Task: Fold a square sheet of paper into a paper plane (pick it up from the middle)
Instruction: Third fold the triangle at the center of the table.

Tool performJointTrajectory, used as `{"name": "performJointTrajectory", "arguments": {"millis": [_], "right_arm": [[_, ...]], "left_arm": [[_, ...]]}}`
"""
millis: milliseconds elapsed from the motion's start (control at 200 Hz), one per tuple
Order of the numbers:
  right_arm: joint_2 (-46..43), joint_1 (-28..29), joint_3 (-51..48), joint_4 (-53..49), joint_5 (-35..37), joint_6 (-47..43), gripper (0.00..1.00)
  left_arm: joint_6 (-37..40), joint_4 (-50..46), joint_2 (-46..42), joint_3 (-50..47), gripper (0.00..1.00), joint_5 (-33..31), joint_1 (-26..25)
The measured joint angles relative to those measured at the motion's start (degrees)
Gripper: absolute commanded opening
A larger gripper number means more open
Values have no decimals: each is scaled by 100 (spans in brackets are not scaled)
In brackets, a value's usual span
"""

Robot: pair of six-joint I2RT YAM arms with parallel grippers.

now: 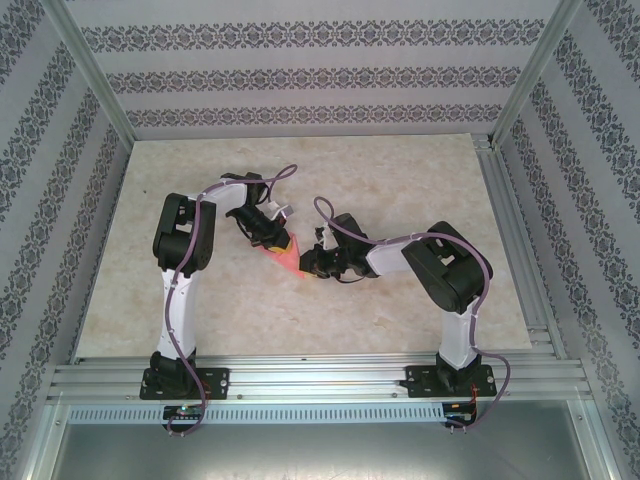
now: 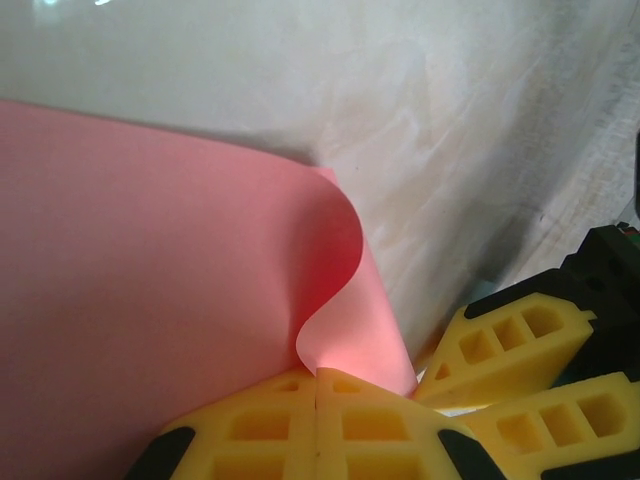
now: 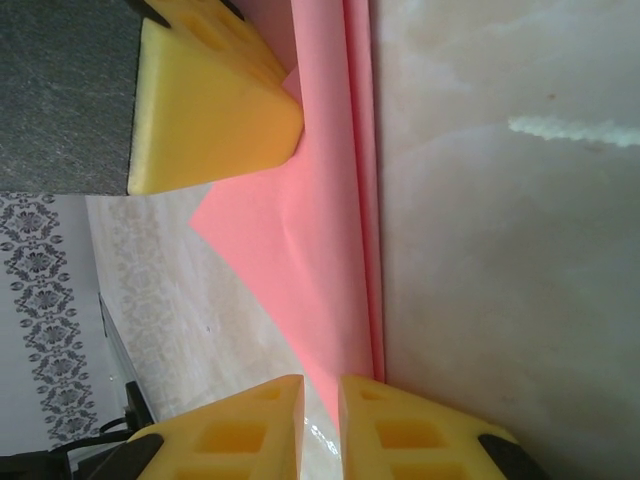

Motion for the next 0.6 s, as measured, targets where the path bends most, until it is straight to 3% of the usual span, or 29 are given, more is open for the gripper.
{"name": "performJointTrajectory", "arguments": {"millis": [599], "right_arm": [[-33,131,127,-20,-151,157,17]], "left_arm": [[76,-20,7,76,5,33,31]]}}
